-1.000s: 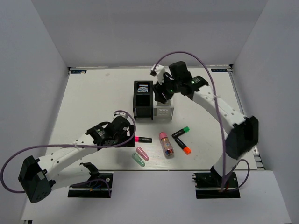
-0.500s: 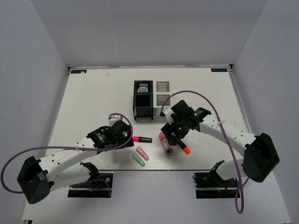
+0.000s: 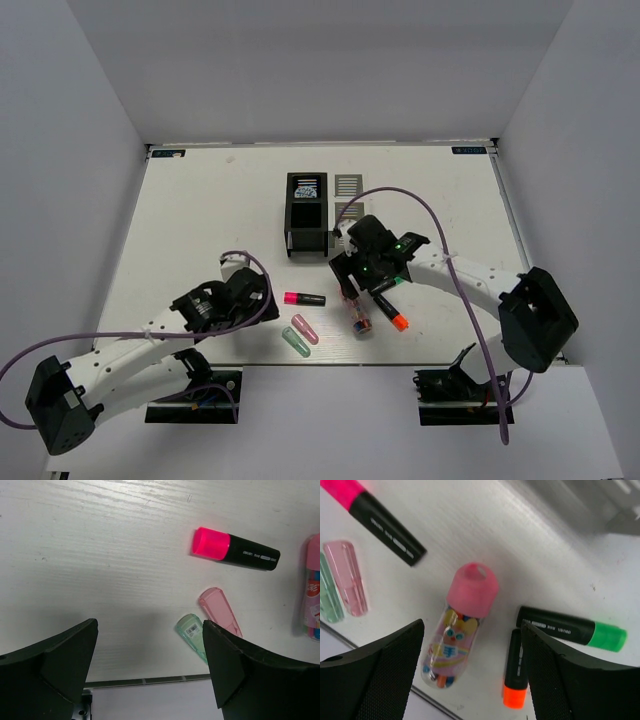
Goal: Sort the stationery into containers
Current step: Pick up the stationery from the center of the board.
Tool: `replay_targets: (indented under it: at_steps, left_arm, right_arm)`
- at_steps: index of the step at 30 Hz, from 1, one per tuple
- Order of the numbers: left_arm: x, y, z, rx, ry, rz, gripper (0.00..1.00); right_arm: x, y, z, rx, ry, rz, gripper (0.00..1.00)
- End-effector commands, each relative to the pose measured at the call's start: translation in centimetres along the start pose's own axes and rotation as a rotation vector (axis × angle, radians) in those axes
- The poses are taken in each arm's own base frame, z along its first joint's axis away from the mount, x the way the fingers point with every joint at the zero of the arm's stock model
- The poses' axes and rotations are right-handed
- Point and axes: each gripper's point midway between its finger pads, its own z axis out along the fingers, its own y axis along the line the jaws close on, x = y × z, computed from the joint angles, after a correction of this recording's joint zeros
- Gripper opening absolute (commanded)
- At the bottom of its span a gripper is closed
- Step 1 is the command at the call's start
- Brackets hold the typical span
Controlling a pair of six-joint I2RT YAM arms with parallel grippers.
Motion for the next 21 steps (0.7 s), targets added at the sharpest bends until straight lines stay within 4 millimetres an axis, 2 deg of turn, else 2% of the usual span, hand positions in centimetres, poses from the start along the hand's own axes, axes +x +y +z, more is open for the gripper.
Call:
replay_targets:
  at_steps: [1, 4, 11, 12, 17, 20, 21]
  left_arm:
    - [0.3, 0.8, 0.0, -0.016, -0.013, -0.012, 0.96]
    - [0.6, 1.1, 0.2, -0.017, -0.011, -0.015, 0.96]
    - [0.7, 1.3, 0.1, -0.012, -0.013, -0.021, 0.96]
    - [0.7, 1.2, 0.1, -0.006, -0.016, -0.024, 0.96]
    - [1.1, 1.6, 0.2, -0.01, -0.012, -0.023, 0.96]
    - [1.3, 1.9, 0.2, -0.01, -0.014, -0.03, 0.96]
    - [1.3, 2.1, 0.2, -0.014, -0.016, -0.029, 0.96]
  right_arm:
    - [-3.4, -0.1, 0.4, 0.06, -0.151, 0.039, 0.8]
    - [-3.4, 0.2, 0.9, 0.059, -0.159, 0.048, 0.8]
    - [-0.9, 0.1, 3.5, 0.097, -0.087, 0.041, 0.8]
    - [0.0, -0.1, 3.9, 0.11, -0.066, 0.036, 0.8]
    - [1.2, 0.1, 5.3, 0.12, -0.032, 0.012, 0.8]
    - [1.8, 0.1, 5.8, 0.13, -0.009, 0.003, 0.74]
    - [2.1, 0.1, 5.9, 0.131, 0.0, 0.0, 0.66]
